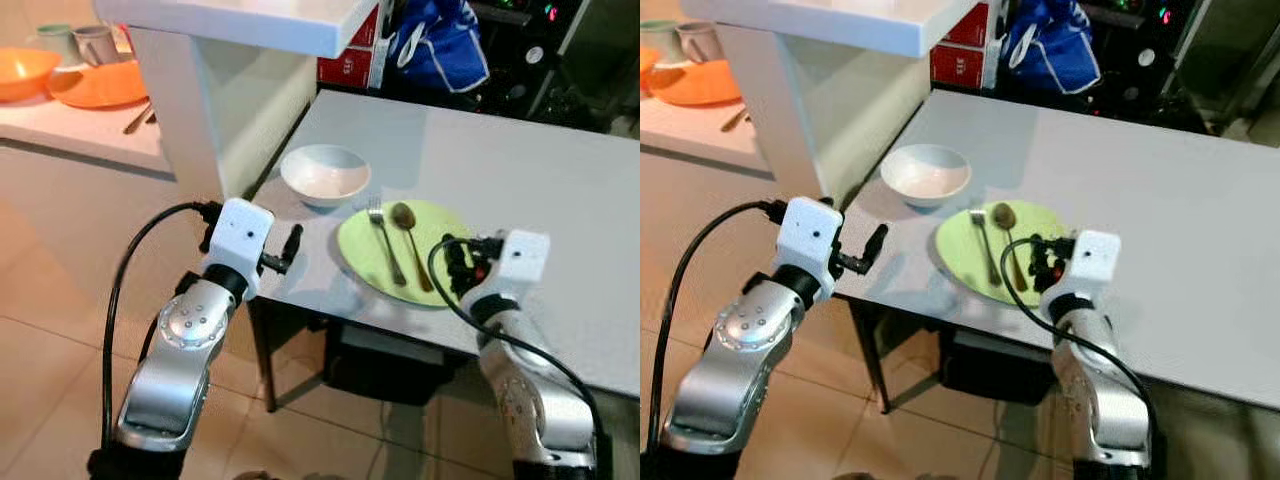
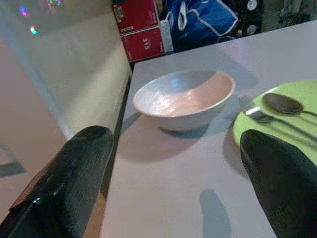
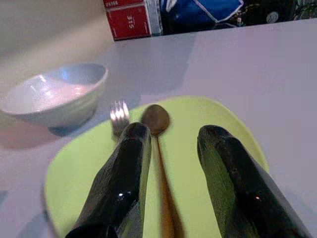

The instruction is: Setting the table

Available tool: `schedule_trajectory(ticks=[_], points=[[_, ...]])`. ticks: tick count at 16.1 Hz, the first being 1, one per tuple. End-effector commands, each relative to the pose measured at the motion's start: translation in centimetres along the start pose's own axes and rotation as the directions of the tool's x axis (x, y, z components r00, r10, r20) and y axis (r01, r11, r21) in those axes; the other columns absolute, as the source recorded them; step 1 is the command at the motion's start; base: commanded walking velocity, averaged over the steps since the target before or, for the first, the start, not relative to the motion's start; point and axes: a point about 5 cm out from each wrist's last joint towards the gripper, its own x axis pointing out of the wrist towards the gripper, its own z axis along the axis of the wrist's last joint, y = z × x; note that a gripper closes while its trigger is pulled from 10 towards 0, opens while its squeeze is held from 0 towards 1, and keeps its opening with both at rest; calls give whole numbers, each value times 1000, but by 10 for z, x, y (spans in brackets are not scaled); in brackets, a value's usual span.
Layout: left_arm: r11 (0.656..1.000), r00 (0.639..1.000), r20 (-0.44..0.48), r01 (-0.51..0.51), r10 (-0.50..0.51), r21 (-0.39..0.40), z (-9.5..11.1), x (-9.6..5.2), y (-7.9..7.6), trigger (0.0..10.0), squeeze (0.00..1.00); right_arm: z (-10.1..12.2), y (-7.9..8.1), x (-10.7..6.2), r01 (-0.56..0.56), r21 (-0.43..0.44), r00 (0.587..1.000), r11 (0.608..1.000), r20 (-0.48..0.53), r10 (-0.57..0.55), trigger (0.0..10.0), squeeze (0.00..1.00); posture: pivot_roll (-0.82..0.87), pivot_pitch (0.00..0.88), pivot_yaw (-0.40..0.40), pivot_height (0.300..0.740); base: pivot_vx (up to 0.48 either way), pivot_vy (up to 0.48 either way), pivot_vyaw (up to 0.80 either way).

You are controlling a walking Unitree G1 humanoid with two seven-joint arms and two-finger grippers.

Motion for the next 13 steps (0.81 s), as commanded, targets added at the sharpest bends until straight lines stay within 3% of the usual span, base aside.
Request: schedule_trajectory(ticks=[1,9,13], points=[[1000,999,10,-31,31,0,2,4,3,10000,0,11,2,-1,-3,7,1000,1000,27,3,10000,0,0,0,0,740,0,420,-706],[997,997,-8,-71,71,13,-6,1,8,10000,0,8,27,11,-99,5,995,995,-9,99,10000,0,36,0,-32,740,0,440,-680],[997,997,-16,-75,75,13,-9,-5,7,10000,0,5,37,14,-182,-14,982,983,-42,182,10000,0,48,0,-43,740,0,438,-111]])
